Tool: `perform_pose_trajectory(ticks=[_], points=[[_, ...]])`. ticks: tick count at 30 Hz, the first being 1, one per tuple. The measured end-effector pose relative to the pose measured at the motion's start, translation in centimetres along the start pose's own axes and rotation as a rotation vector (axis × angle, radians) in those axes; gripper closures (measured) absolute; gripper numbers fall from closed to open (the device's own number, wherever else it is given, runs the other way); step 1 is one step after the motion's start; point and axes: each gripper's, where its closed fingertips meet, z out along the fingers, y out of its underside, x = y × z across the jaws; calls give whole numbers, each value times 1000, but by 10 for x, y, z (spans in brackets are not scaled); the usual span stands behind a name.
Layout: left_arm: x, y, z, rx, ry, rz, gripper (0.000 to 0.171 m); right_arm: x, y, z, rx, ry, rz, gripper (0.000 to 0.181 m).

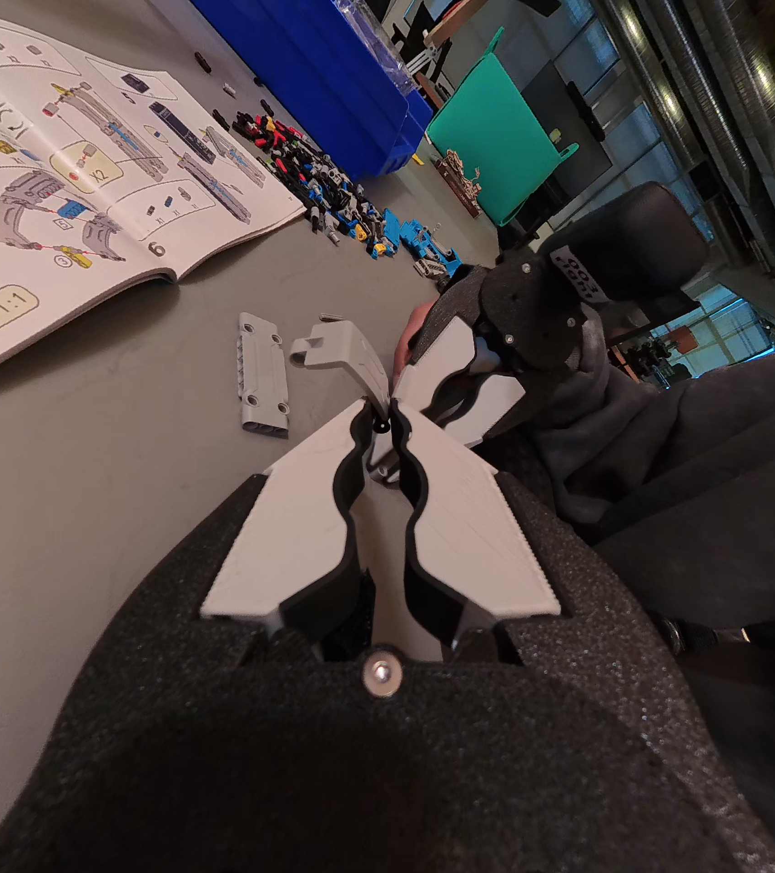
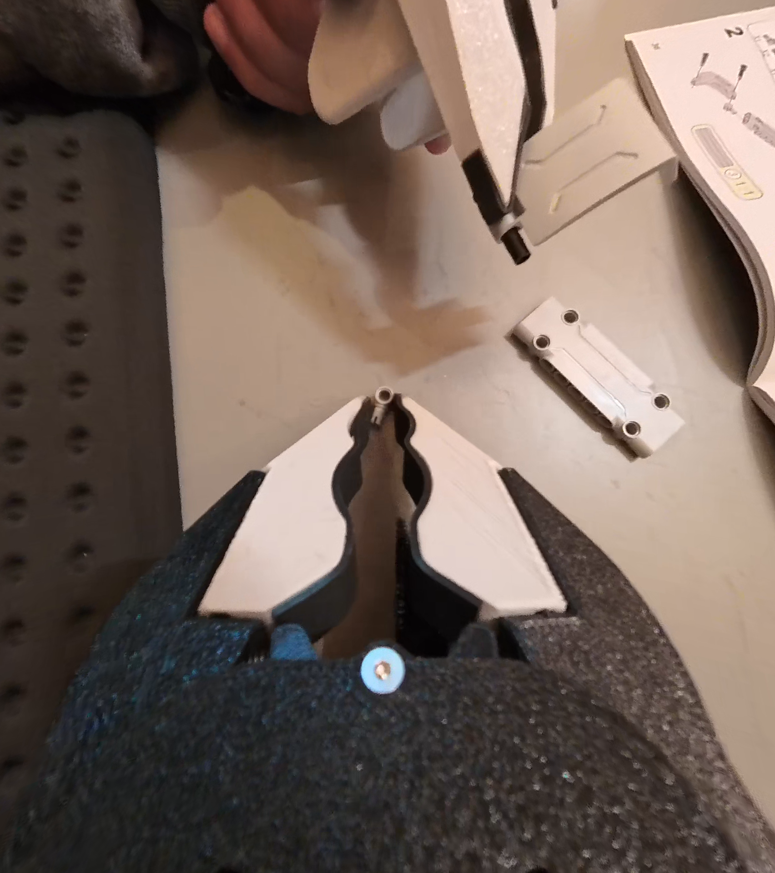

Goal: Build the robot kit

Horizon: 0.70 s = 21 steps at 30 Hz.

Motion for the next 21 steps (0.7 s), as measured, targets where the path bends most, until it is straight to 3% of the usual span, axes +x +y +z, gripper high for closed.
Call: perform_pose_trajectory(ticks=[5,7,10,11,14,21], points=[[7,-12,-5,65,26,27,166,12,-14,-5,106,-6,142,175],[20,-26,-13,146,91,41,166,29,-42,-32,321,-48,328,175],[37,-40,-23,236,179,56,166,40,-84,-84,735,-308,613,176],[42,-43,-26,255,206,60,166,39,-89,-90,785,-376,652,176],[53,-46,-27,277,244,97,166,27,-102,-93,849,-473,663,176],[58,-42,-23,265,220,167,166,21,-113,-86,867,-511,669,176]])
